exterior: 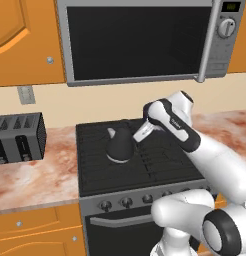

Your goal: Pick the kettle from the counter and place it on a stove burner. Then turn the burner on.

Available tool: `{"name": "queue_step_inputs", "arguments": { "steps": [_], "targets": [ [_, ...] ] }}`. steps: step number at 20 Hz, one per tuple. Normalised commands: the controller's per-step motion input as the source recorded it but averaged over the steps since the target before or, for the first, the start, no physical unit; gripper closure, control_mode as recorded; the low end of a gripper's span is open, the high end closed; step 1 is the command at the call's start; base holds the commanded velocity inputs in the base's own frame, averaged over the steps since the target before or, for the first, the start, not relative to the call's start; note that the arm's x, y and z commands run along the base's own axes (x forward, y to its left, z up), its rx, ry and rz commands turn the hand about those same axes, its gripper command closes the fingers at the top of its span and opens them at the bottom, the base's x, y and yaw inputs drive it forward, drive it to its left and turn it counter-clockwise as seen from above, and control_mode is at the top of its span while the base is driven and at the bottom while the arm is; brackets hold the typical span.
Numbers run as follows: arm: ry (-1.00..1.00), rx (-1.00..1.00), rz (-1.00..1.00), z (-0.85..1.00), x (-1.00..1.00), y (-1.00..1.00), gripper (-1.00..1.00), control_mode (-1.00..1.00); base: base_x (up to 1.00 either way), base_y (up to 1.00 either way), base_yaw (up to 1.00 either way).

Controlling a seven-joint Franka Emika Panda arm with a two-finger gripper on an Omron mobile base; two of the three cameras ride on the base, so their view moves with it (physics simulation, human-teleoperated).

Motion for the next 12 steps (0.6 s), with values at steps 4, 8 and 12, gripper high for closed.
{"name": "queue_step_inputs", "arguments": {
  "steps": [4,8,12],
  "targets": [
    [-0.05,-0.03,0.00,-0.23,0.31,0.00,1.00,-1.00,0.00,0.00,0.00],
    [-0.07,-0.05,0.00,-0.23,0.25,0.00,1.00,-1.00,0.00,0.00,0.00],
    [-0.09,-0.09,0.00,-0.28,0.15,0.00,1.00,-1.00,0.00,0.00,0.00]
  ]
}}
